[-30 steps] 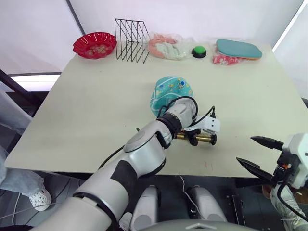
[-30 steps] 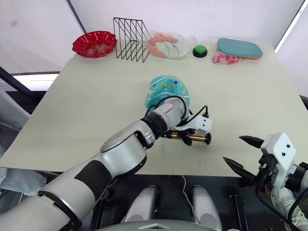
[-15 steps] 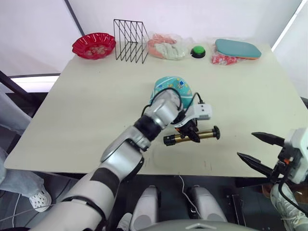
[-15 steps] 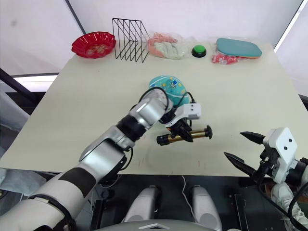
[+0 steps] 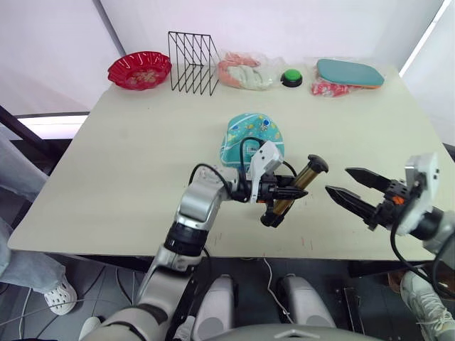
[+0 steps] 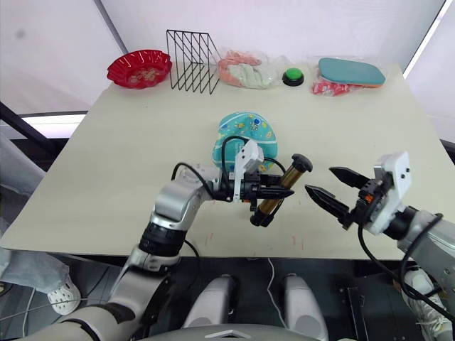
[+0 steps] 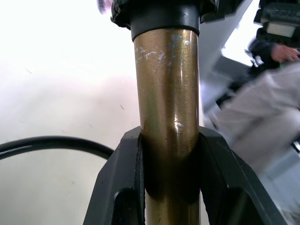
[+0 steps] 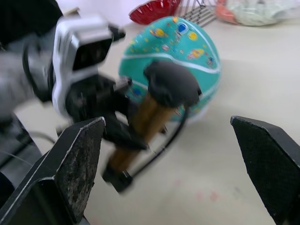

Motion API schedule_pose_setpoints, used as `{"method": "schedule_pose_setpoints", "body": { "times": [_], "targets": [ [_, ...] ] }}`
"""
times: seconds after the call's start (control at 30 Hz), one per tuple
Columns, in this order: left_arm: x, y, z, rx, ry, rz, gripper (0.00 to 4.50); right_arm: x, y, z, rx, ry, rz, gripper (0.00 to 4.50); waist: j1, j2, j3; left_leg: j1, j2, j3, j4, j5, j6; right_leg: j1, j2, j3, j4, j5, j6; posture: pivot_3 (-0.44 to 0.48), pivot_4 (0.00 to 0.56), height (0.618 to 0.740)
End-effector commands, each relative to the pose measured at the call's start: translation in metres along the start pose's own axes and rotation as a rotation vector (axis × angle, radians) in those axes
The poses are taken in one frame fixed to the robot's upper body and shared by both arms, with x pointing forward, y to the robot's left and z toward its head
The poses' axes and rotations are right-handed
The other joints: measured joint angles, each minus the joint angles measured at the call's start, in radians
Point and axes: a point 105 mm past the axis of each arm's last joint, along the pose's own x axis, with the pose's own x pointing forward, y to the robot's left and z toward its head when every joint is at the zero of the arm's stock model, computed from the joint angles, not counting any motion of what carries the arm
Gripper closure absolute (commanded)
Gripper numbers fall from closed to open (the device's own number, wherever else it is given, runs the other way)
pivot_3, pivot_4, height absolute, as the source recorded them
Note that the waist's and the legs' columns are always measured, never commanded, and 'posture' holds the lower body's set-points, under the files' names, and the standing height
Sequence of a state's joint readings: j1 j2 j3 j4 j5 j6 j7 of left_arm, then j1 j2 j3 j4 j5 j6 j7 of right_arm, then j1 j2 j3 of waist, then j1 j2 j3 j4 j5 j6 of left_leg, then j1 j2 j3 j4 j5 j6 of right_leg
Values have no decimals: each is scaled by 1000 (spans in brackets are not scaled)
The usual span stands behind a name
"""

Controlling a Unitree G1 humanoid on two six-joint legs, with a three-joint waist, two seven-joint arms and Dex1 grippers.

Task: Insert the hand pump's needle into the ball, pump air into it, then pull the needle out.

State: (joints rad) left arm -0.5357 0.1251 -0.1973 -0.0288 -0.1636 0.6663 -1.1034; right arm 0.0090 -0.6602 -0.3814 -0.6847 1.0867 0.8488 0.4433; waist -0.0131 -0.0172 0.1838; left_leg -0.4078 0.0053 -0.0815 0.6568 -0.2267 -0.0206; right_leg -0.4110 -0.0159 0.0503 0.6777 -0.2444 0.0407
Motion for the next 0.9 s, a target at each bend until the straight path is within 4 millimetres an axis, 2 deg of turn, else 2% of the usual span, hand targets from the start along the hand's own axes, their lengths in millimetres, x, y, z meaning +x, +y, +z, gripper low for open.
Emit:
{"method": "schedule_pose_setpoints", "body": {
  "times": [0.03,0.1,0.37,0.9],
  "targets": [
    [-2,0,20,101,-122,21,3510,6,3,12,6,-49,25,0,4,0,0,0,0,0,0,0,0,0,0,-1,0,0,0,0,150,740],
    [-4,2,15,129,-164,30,3510,16,5,14,13,-58,45,0,-1,0,0,0,0,0,0,0,0,0,0,0,0,0,0,0,150,740],
    [-1,3,16,234,-281,38,3510,49,6,15,68,-88,86,0,-3,0,-1,2,1,4,-1,0,0,0,1,3,0,0,0,0,150,740],
    [-5,3,21,253,-308,46,3510,61,17,19,76,-121,140,0,-4,1,-1,2,1,3,-1,0,0,0,1,3,0,0,0,0,150,740]
  ]
}}
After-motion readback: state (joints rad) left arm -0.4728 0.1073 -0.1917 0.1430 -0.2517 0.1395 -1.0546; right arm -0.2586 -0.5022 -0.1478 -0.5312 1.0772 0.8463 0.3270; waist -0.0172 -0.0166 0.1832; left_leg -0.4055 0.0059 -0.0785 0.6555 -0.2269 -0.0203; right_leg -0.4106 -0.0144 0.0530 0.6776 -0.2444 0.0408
